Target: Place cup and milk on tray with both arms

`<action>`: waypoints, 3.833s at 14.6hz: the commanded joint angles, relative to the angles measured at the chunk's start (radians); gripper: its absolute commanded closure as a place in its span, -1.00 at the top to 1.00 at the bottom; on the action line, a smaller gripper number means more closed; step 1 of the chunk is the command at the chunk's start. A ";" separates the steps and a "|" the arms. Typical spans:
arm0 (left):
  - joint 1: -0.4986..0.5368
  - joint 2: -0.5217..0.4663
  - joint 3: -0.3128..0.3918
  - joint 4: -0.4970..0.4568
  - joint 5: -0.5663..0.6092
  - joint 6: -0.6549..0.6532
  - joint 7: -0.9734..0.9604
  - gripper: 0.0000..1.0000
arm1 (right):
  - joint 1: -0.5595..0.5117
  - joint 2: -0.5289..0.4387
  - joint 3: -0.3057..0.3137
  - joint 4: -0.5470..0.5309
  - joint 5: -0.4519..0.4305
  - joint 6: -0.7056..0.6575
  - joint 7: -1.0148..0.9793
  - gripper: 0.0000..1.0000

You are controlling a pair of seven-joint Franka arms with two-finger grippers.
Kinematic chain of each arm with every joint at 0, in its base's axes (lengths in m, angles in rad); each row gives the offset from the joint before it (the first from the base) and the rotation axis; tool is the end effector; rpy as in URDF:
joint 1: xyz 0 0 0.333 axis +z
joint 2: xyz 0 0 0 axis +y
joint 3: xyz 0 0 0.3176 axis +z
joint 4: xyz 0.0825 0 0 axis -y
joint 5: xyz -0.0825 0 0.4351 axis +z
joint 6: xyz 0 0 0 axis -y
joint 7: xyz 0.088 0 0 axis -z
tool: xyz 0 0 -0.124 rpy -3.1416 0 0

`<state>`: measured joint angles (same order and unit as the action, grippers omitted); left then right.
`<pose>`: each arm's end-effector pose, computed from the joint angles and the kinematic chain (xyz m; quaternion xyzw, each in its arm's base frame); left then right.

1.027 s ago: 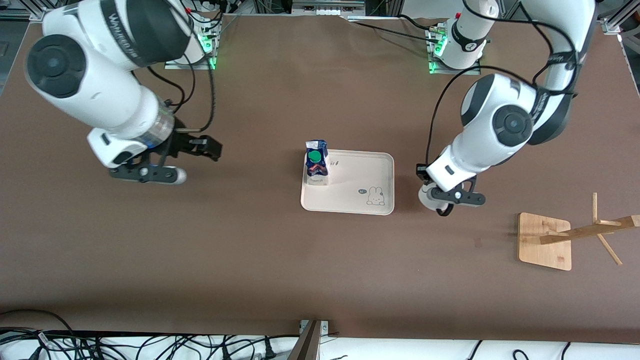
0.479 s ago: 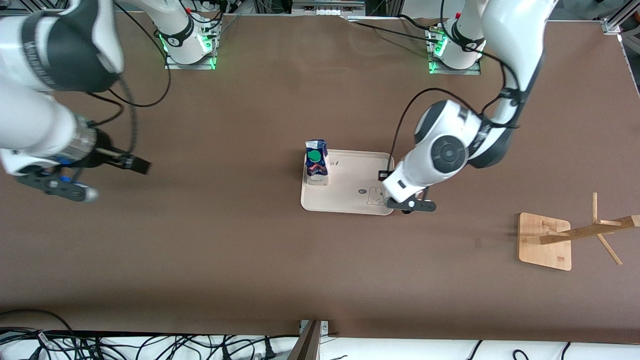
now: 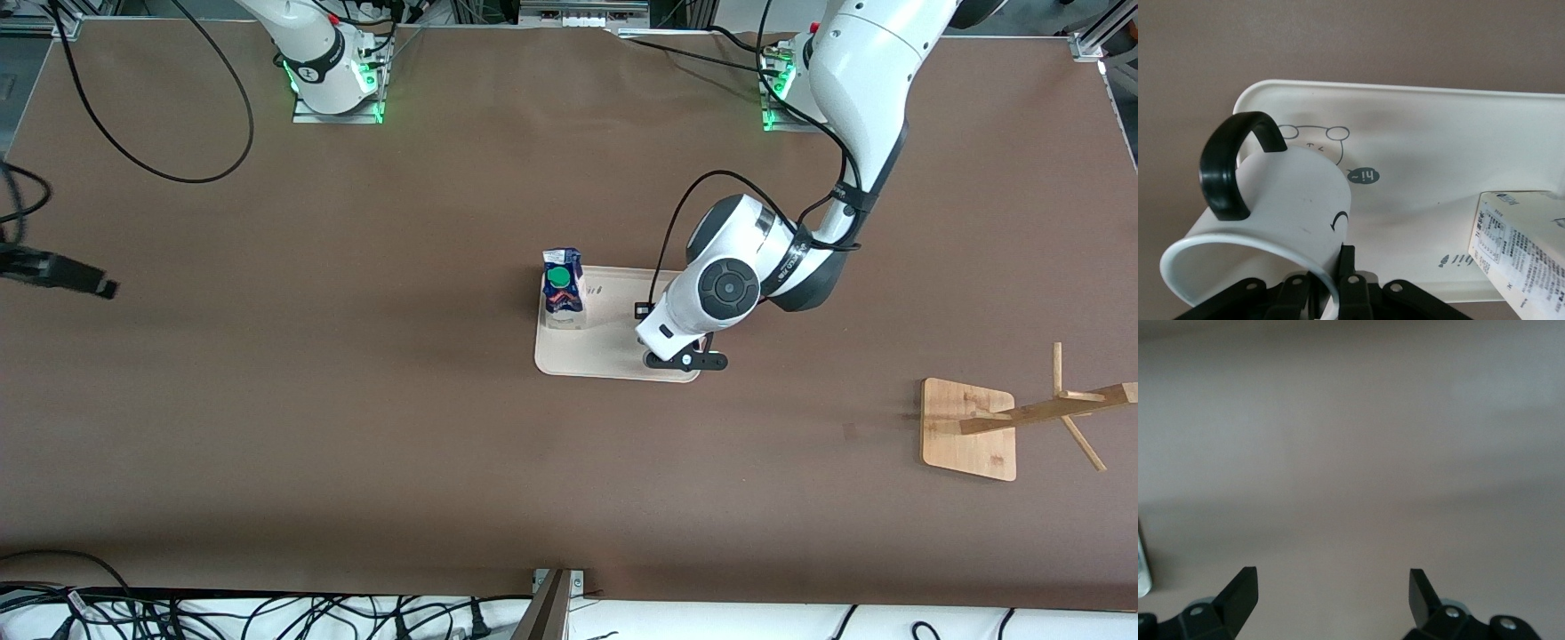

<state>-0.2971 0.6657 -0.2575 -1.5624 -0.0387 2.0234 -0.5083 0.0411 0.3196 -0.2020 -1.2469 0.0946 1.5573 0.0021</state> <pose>0.6195 -0.3659 0.2057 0.9910 0.0061 -0.1287 0.0374 0.6944 -0.0784 0.5717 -0.9970 0.0759 0.0004 0.0158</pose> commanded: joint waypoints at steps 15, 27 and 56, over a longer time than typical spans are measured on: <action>-0.048 0.101 0.006 0.093 -0.087 -0.124 -0.027 -0.55 | 0.006 -0.119 0.187 -0.167 -0.136 0.061 -0.028 1.00; -0.024 0.048 0.004 0.137 -0.087 -0.167 -0.079 1.00 | 0.011 -0.122 0.184 -0.175 -0.121 0.033 0.220 1.00; 0.242 -0.612 0.288 -0.071 0.079 -0.334 0.426 1.00 | -0.052 -0.111 0.187 -0.157 -0.075 0.009 0.127 1.00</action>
<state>-0.0451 0.0864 0.0264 -1.6010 0.0203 1.6725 -0.0917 -0.0039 0.2192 -0.0195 -1.4060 0.0007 1.5819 0.1101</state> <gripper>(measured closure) 0.000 0.000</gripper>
